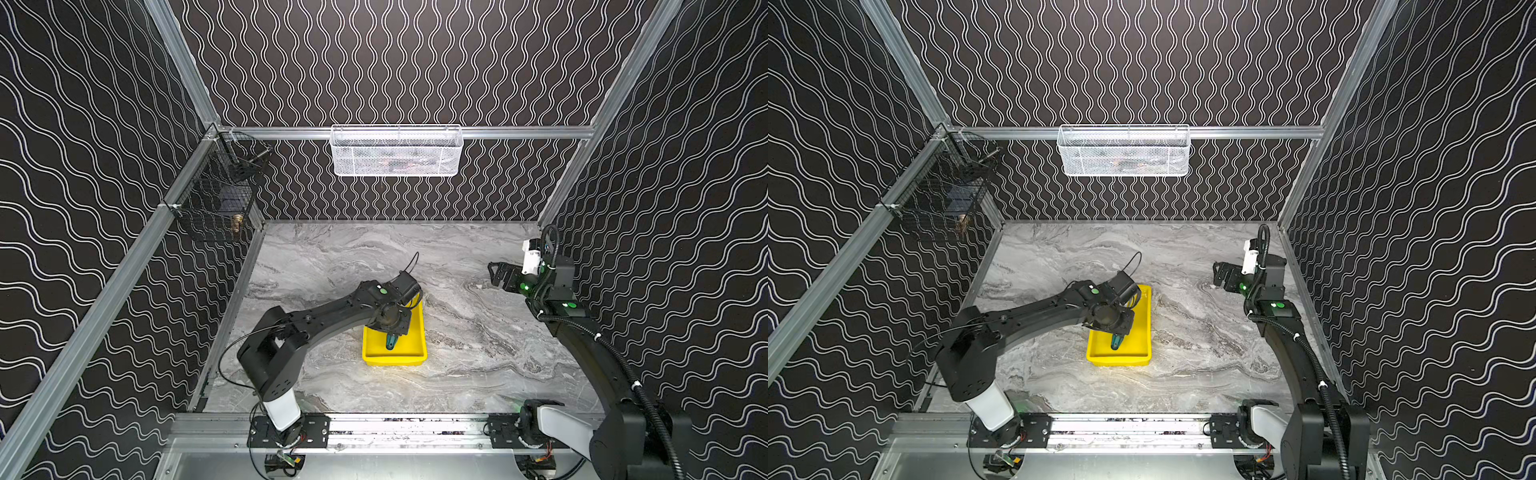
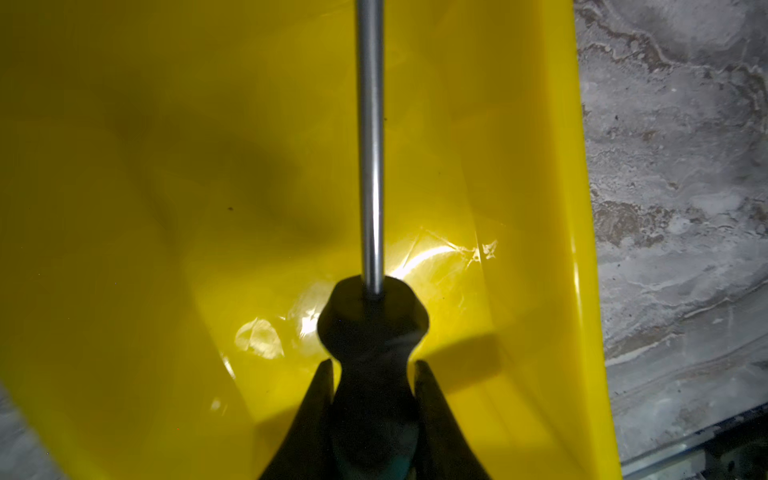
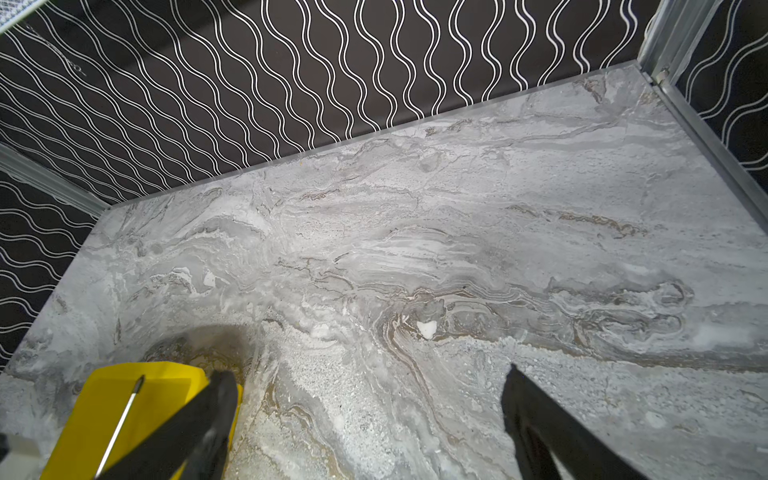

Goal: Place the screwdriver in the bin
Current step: 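Lift the screwdriver with the left gripper and carry it over the yellow tray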

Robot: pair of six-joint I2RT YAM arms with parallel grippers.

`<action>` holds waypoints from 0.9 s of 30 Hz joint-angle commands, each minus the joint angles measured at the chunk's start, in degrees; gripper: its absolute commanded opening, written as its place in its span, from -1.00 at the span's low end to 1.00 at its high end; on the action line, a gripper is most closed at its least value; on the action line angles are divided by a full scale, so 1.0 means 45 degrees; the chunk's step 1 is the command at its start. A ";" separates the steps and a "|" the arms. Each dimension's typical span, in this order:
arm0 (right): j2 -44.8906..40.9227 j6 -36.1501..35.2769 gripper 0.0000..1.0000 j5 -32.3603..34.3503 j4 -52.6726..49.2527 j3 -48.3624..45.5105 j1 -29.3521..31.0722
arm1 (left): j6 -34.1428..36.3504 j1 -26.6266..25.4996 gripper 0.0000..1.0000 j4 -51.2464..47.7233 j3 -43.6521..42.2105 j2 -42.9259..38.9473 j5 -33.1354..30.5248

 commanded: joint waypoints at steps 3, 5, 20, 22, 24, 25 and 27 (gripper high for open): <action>0.0006 -0.0079 0.99 0.0178 0.0074 -0.0075 0.0011 | 0.0189 -0.0182 -0.99 0.0943 -0.0268 0.0483 0.0306; 0.0093 -0.0079 0.99 0.0164 0.0092 -0.0061 0.0022 | 0.0118 -0.0192 -0.98 0.1033 -0.0444 0.0690 0.0343; 0.0319 -0.0061 0.98 0.0124 0.0172 -0.0051 0.0011 | -0.0190 -0.0231 -0.72 0.1498 -0.1244 0.1468 0.0197; 0.0320 -0.0059 0.99 0.0106 0.0172 -0.0047 0.0011 | -0.0156 -0.0240 -0.60 0.1445 -0.1193 0.1468 0.0168; 0.0304 -0.0059 0.99 0.0105 0.0153 -0.0041 0.0011 | -0.0139 -0.0243 -0.47 0.1416 -0.1146 0.1431 0.0148; 0.0314 -0.0062 0.99 0.0105 0.0153 -0.0032 0.0011 | -0.0142 -0.0239 -0.40 0.1386 -0.1110 0.1419 0.0133; 0.0302 -0.0068 0.99 0.0104 0.0122 -0.0021 0.0011 | -0.0100 -0.0245 -0.26 0.1312 -0.1006 0.1377 0.0101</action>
